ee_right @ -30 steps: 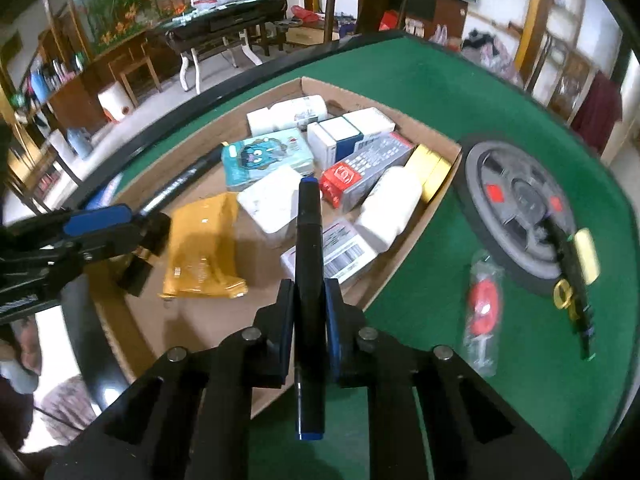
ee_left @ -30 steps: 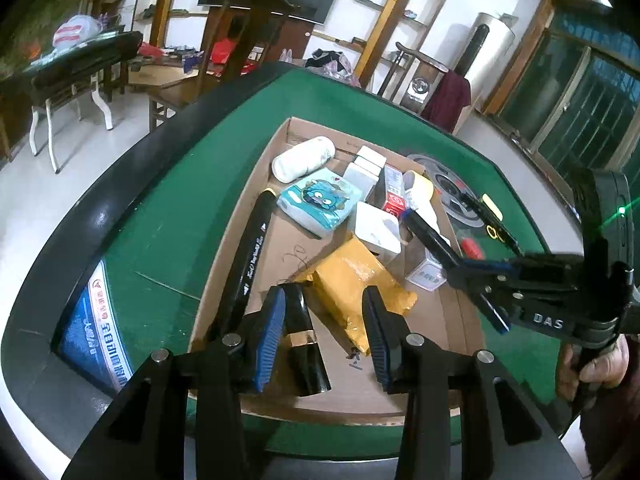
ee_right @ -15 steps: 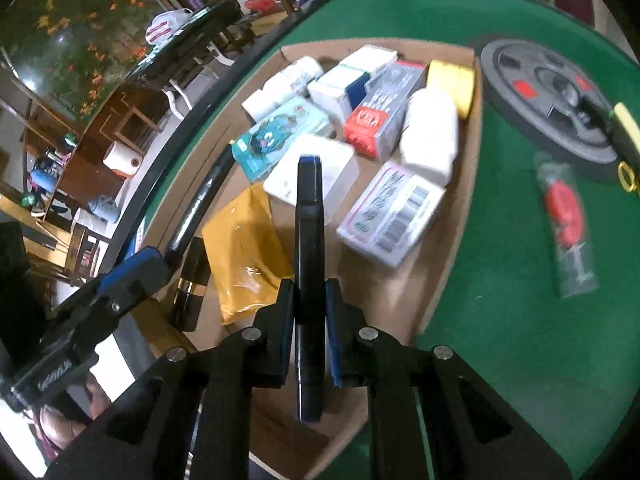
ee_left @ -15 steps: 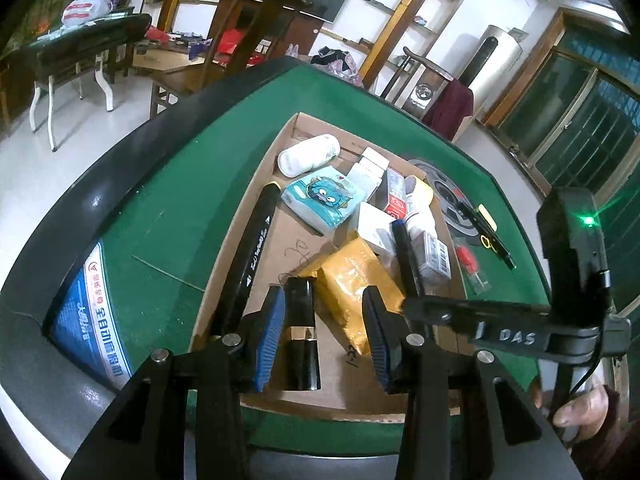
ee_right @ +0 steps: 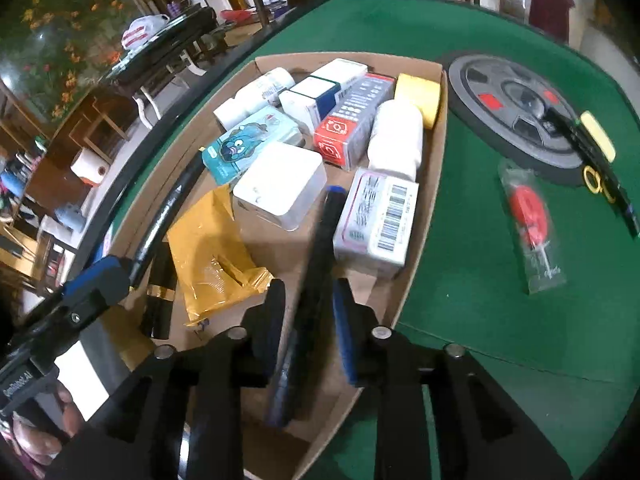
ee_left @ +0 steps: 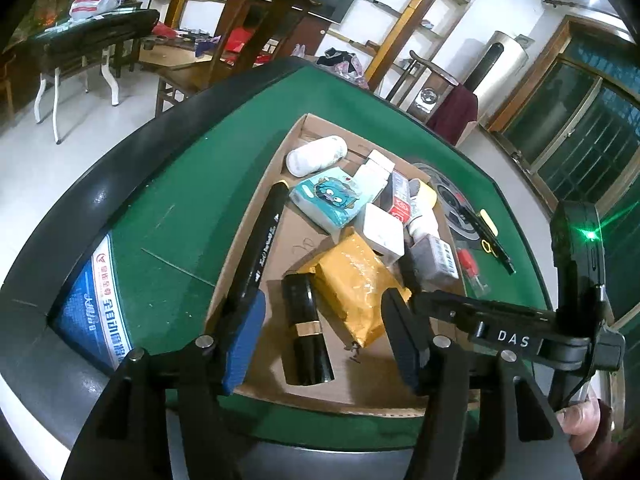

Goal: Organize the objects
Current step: 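Open both tools to drop the marker and tube into the box, then move both tools back to the markers by the weight plate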

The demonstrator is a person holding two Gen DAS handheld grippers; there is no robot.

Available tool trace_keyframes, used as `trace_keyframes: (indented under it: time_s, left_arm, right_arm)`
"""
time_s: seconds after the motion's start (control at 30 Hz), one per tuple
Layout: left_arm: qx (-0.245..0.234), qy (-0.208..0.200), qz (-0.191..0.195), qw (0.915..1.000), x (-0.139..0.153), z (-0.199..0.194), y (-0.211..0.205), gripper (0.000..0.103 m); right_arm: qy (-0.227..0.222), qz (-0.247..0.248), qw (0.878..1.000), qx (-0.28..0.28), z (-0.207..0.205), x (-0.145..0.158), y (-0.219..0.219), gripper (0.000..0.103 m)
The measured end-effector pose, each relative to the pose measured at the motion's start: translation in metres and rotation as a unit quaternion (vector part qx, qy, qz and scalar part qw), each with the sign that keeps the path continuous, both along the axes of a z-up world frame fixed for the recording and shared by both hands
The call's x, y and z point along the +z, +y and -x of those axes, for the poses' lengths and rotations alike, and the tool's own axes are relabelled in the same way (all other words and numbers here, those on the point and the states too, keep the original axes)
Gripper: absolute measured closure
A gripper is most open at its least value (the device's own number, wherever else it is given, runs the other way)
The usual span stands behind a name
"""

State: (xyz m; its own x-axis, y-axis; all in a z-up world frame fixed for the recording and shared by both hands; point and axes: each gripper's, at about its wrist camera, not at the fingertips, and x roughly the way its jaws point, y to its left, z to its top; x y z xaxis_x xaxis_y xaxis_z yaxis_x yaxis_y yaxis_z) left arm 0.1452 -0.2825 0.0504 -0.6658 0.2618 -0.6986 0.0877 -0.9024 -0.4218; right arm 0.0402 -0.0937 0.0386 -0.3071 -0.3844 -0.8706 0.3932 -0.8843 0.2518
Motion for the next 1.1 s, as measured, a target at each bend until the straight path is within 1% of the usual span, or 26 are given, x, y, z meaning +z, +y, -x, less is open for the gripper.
trace_keyframes:
  time_s: [0.07,0.13,0.2,0.3,0.33,0.4,0.47,0.53,0.6,0.7,0.77,0.8,0.83,0.87,0.9,0.93,0.97,1.03,1.07,1.1]
  left_arm:
    - [-0.004,0.002,0.001,1.0,0.002,-0.001,0.002,0.046]
    - [-0.009,0.006,0.005,0.9999,0.005,-0.001,0.005,0.046]
    - [-0.014,0.01,0.012,0.9998,0.01,-0.002,0.01,0.046]
    - [-0.021,0.015,0.021,0.9994,0.016,-0.002,0.018,0.046]
    - [-0.025,0.016,0.024,0.9993,0.018,-0.001,0.022,0.046]
    - [-0.033,0.018,0.026,0.999,0.022,-0.001,0.029,0.046]
    - [-0.04,0.019,0.027,0.9986,0.025,-0.001,0.037,0.046]
    - [-0.05,0.023,0.029,0.9981,0.03,-0.001,0.046,0.046]
    - [-0.066,0.029,0.031,0.9969,0.036,0.0,0.059,0.046]
    - [-0.092,0.034,0.026,0.9949,0.041,0.003,0.079,0.046]
    - [-0.104,0.033,0.017,0.9938,0.043,0.008,0.093,0.046]
    - [-0.113,0.03,0.011,0.9931,0.044,0.011,0.102,0.046]
    - [-0.121,0.027,0.007,0.9923,0.044,0.014,0.11,0.046]
    - [-0.133,0.022,0.003,0.9909,0.044,0.018,0.123,0.046]
    - [-0.142,0.019,0.002,0.9897,0.044,0.02,0.132,0.046]
    - [-0.148,0.018,0.002,0.9888,0.044,0.02,0.14,0.046]
    - [-0.157,0.016,0.004,0.9874,0.044,0.021,0.149,0.046]
    - [-0.173,0.011,0.009,0.9848,0.044,0.023,0.164,0.046]
    - [-0.181,0.008,0.015,0.9833,0.043,0.024,0.173,0.046]
    - [-0.185,0.006,0.02,0.9825,0.044,0.024,0.178,0.046]
  right_arm:
    - [-0.014,0.019,1.0,-0.004,0.001,0.001,0.007,0.079]
    - [-0.018,0.034,0.999,-0.006,0.001,0.004,0.013,0.079]
    - [-0.01,0.048,0.999,-0.009,0.0,0.009,0.02,0.078]
    - [0.013,0.062,0.998,-0.02,0.001,0.02,0.034,0.072]
    - [0.017,0.069,0.997,-0.023,0.002,0.023,0.041,0.066]
    - [0.032,0.065,0.996,-0.046,0.004,0.028,0.06,0.061]
    - [0.037,0.083,0.994,-0.062,0.007,0.034,0.081,0.061]
    - [0.045,0.087,0.992,-0.08,0.01,0.039,0.103,0.061]
    - [0.063,0.078,0.99,-0.103,0.015,0.047,0.127,0.06]
    - [0.097,0.04,0.984,-0.146,0.023,0.059,0.168,0.055]
    - [0.132,0.007,0.976,-0.172,0.025,0.067,0.194,0.046]
    - [0.156,-0.021,0.972,-0.177,0.026,0.071,0.203,0.035]
    - [0.171,-0.051,0.968,-0.175,0.03,0.071,0.208,0.027]
    - [0.174,-0.075,0.966,-0.174,0.034,0.069,0.212,0.027]
    - [0.171,-0.093,0.965,-0.175,0.04,0.066,0.219,0.027]
    - [0.162,-0.101,0.964,-0.185,0.048,0.062,0.228,0.027]
    - [0.147,-0.091,0.965,-0.199,0.056,0.057,0.241,0.027]
    - [0.116,-0.052,0.969,-0.211,0.069,0.048,0.263,0.027]
    - [0.106,-0.039,0.97,-0.214,0.078,0.043,0.272,0.027]
    - [0.105,-0.038,0.97,-0.215,0.084,0.04,0.276,0.027]
